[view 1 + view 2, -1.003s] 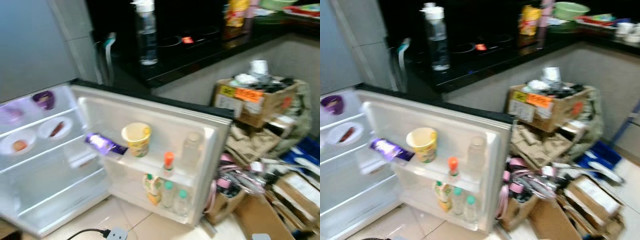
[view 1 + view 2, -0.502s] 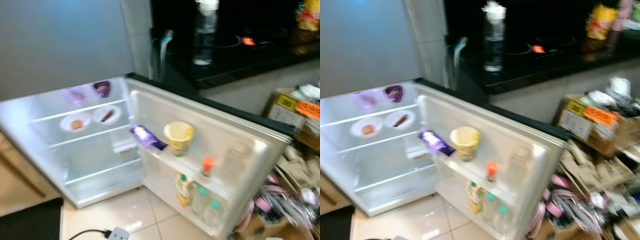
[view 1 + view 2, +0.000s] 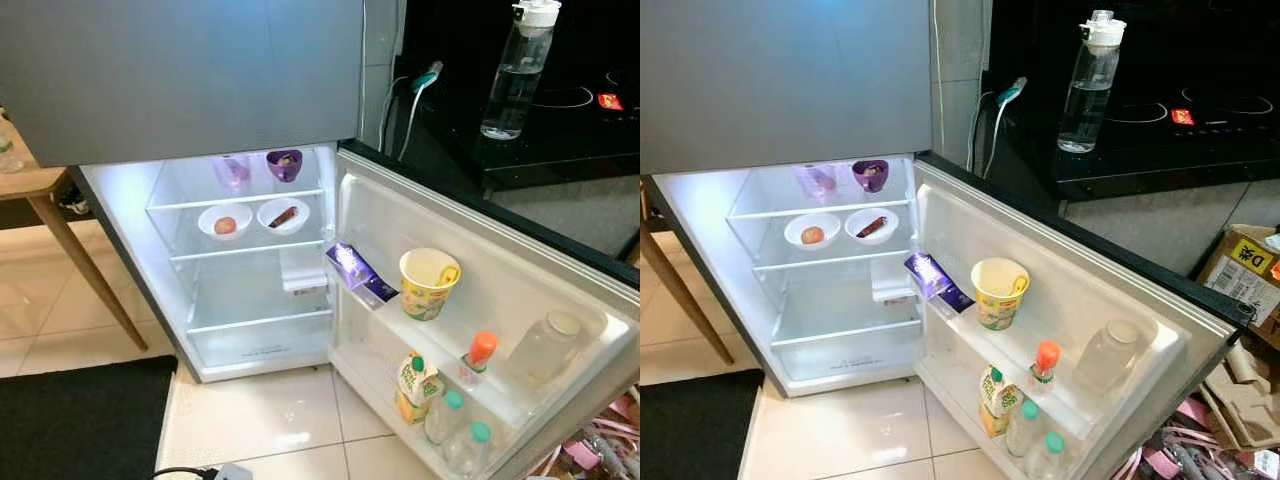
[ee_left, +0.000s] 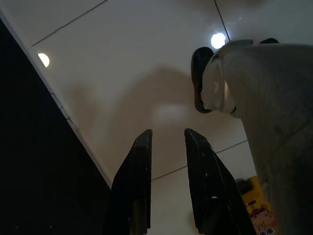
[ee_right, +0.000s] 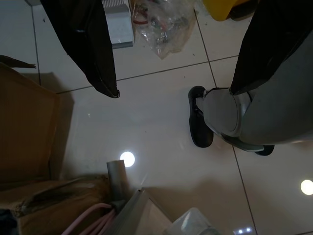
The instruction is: Restocking fridge
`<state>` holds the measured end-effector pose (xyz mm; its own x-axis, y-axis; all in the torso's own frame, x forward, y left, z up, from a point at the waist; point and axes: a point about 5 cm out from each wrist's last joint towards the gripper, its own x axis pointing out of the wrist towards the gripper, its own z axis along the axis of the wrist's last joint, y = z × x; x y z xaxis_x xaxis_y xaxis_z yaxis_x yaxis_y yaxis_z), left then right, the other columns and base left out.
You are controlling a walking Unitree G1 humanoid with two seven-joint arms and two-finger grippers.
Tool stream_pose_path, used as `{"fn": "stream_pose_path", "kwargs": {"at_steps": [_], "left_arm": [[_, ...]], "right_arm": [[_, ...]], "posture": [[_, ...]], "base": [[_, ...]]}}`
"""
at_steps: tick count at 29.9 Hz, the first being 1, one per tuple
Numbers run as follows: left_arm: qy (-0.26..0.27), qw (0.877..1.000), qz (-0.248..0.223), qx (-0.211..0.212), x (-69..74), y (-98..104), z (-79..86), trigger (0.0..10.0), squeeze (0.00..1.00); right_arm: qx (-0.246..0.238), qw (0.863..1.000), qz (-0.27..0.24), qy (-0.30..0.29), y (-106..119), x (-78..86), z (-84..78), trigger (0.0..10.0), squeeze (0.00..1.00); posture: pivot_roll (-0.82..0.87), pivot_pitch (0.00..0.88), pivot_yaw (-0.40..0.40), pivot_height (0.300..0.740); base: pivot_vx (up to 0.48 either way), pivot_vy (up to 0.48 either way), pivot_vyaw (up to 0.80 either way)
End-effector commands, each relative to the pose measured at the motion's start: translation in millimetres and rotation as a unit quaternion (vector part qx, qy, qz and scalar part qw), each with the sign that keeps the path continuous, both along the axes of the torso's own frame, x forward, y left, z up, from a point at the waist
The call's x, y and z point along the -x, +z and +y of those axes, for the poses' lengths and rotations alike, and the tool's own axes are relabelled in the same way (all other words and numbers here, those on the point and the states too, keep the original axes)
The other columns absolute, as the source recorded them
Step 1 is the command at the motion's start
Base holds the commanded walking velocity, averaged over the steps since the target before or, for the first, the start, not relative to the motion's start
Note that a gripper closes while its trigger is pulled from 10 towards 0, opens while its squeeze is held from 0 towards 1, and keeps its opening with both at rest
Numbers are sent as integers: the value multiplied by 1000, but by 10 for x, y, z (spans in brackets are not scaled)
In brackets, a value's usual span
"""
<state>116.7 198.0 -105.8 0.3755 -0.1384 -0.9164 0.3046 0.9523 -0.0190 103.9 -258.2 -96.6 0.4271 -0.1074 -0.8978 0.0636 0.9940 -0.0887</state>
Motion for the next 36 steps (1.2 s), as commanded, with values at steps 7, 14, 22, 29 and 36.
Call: {"fn": "stream_pose_path", "kwargs": {"at_steps": [7, 14, 22, 29, 36], "left_arm": [[1, 1000, 7, 0, 27, -14, -25, 10000, 0], [0, 1000, 9, -8, 43, -19, -14, 10000, 0], [-1, 1000, 12, -12, 56, -22, -4, 10000, 0], [-2, 1000, 13, -14, 67, -26, -4, 10000, 0], [-3, 1000, 14, -16, 79, -28, 4, 10000, 0]], "right_arm": [[-4, 1000, 5, -5, -21, 28, 42, 10000, 0], [-6, 1000, 7, -5, -29, 40, 57, 10000, 0], [-8, 1000, 8, -4, -32, 40, 65, 10000, 0], [-9, 1000, 8, -4, -32, 41, 67, 10000, 0], [-10, 1000, 8, -3, -33, 44, 68, 10000, 0]], "posture": [[-56, 0, -3, 740], [-55, 0, -3, 740], [-54, 0, -4, 740], [-55, 0, -4, 740], [-53, 0, -3, 740]], "base": [[0, 0, 0], [-34, 0, 0], [-265, 0, 0], [-307, 0, 0], [-316, 0, 0]]}}
